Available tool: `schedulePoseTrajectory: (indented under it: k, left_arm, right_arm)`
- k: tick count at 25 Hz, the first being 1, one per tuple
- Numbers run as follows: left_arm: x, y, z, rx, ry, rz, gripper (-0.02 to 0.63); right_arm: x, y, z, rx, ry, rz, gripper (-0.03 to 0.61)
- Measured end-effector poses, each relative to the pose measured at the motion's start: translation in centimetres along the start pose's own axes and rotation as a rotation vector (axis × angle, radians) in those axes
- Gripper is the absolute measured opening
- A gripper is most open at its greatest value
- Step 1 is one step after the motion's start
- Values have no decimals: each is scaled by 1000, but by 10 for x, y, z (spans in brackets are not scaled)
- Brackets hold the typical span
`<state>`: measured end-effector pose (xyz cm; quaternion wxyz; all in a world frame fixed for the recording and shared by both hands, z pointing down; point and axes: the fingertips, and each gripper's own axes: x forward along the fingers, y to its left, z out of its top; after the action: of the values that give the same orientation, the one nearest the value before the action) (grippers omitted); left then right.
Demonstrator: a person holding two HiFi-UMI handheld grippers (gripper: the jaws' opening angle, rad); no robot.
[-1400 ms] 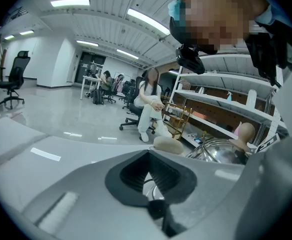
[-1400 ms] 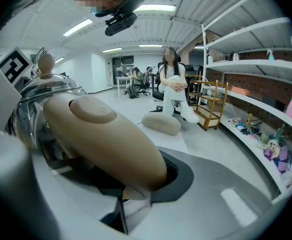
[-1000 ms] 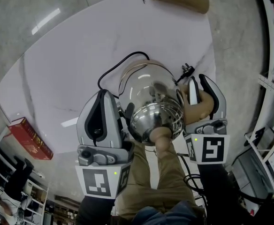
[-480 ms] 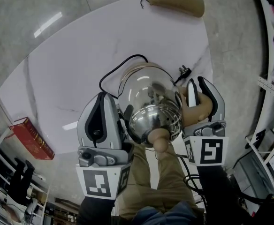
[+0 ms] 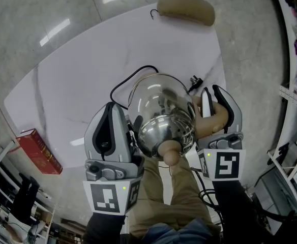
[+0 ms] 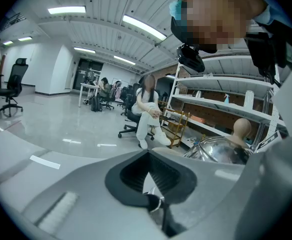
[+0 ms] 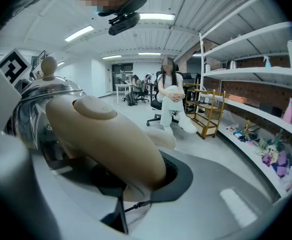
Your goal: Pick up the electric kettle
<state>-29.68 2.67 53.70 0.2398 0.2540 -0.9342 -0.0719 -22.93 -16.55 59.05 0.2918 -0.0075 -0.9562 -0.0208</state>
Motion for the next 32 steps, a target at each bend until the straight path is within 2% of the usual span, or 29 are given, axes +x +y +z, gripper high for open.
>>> schedulePoseTrajectory:
  k: [22, 32]
  left_arm:
    - [-17, -30, 64, 44, -89, 5, 0]
    - [-43, -47, 95, 64, -135, 11, 0]
  right_arm:
    - [-30, -21, 60, 4, -99, -19, 97]
    - [-63, -25, 91, 4, -156, -35, 95]
